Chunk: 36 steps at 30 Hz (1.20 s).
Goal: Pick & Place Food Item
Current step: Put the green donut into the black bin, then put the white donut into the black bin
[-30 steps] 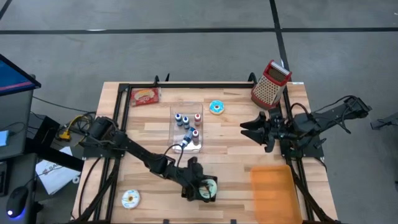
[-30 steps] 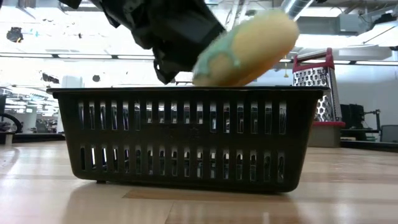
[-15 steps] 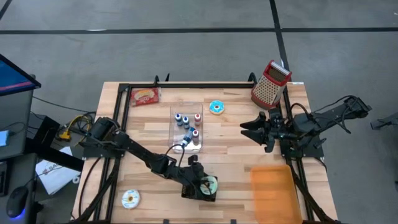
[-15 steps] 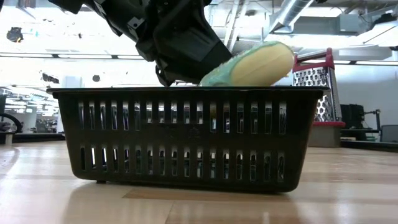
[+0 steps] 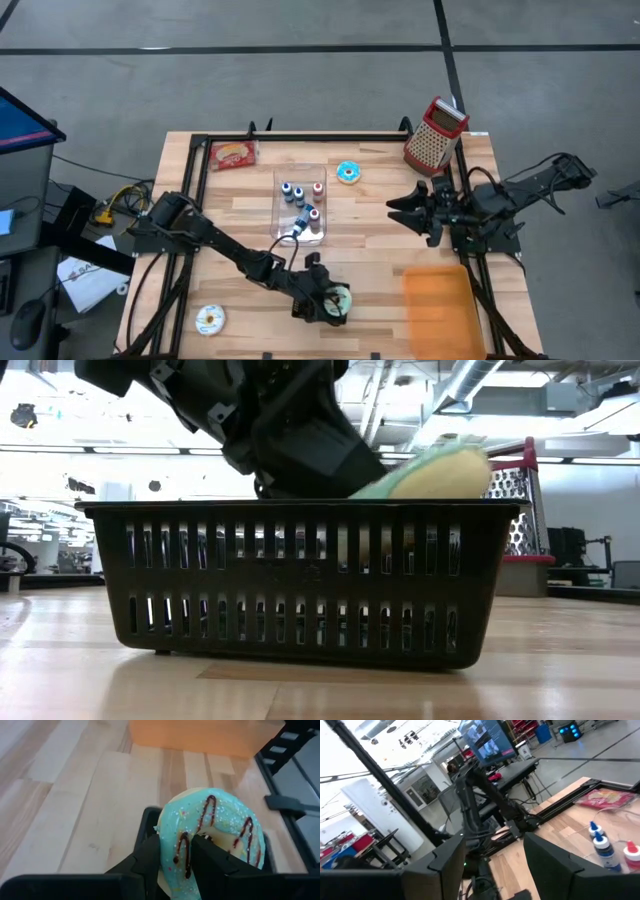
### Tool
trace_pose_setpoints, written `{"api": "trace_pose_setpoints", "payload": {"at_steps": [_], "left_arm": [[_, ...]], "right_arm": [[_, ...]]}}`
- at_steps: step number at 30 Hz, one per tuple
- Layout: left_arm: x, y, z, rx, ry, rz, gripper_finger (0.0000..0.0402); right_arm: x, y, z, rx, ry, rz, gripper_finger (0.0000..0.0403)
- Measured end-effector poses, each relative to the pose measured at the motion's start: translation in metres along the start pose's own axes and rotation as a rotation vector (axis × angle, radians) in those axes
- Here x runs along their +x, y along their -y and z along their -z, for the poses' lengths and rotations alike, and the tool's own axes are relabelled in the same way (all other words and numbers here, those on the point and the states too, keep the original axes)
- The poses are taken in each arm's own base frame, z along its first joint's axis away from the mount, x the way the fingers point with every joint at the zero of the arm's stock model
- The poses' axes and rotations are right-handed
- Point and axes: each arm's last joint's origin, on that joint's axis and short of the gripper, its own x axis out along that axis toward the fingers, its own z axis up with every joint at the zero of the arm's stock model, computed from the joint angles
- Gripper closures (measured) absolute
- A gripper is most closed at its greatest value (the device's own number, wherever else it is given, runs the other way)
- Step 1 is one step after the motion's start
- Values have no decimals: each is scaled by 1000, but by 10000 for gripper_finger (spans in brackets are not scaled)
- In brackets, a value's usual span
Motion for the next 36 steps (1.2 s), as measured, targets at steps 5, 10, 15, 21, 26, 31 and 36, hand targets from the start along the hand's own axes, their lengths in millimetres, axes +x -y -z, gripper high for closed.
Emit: {"api": "trace_pose_setpoints", "payload": {"at_steps": [5,10,15,21,26,31,36], "left_arm": [[-1,0,-2,-4,1,12,290],[-1,0,-1,-6,0,13,249],[-1,0,-1,-6,-1,13,223],[-1,0,0,-1,-18,15,220],[-1,-1,4,-14,-57,10,220],[-2,1,5,-11,-64,15,220],[-7,1,-2,-19,-42,18,220]], "right_arm": [[-2,-3,3,-3,-18,-16,210],[-2,-3,3,-3,-18,-15,210],[-2,-3,3,-3,-18,-15,210],[-2,-3,3,-3,-18,-15,210],[-2,-3,3,-3,-18,-15,210],[-2,-3,3,-3,-18,-15,210],[-2,-3,3,-3,-18,-15,210]]}}
